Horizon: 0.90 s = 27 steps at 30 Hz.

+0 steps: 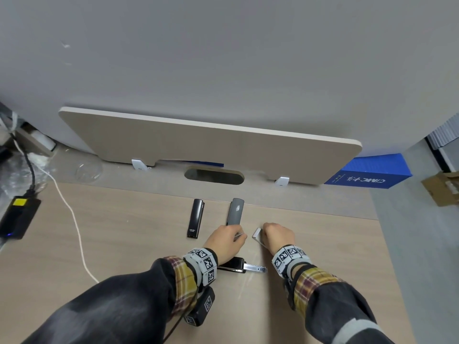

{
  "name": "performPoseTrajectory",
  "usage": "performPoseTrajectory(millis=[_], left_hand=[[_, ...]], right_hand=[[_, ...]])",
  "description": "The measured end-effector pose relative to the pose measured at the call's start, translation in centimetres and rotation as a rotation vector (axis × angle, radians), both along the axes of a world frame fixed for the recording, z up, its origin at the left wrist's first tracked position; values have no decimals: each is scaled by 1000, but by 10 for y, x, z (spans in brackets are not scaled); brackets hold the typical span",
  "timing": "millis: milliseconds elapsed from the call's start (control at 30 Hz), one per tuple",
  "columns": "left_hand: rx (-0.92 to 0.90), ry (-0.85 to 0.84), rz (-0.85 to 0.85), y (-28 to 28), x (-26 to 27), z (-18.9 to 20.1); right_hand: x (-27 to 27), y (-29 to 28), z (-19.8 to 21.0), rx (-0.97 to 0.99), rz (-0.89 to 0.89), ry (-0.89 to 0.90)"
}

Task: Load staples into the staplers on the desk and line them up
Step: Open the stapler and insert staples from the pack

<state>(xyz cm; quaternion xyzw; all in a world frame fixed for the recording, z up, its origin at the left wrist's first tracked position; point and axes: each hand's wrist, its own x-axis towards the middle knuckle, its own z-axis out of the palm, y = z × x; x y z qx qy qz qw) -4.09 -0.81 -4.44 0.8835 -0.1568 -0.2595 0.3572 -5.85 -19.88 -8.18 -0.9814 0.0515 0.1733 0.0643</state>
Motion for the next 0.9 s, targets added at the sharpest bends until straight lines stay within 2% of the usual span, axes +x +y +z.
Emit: performPoseTrajectory(millis=[100,200,333,500,600,700,800,900], left_hand=[[-17,34,7,0,0,1],[-35,100,27,-3,1,2],[-48,158,73,-10,5,1],[-42,160,32,-14,0,3],[-39,109,-26,-14,-10,10],[-23,27,-90,-14,-17,13],[89,-86,-207,-11,-21,13],[235,-198,-337,-8,-25,14]], right_hand=[[-4,2,0,243,-229,-114],[-5,6,6,670,-473,-195],[-10,15,24,1037,-565,-120],[-22,17,39,1265,-645,-22],[-33,19,45,1319,-646,-19],[-45,20,48,1291,-634,-24],[-55,18,50,1122,-528,-82],[-63,15,50,845,-324,-119]])
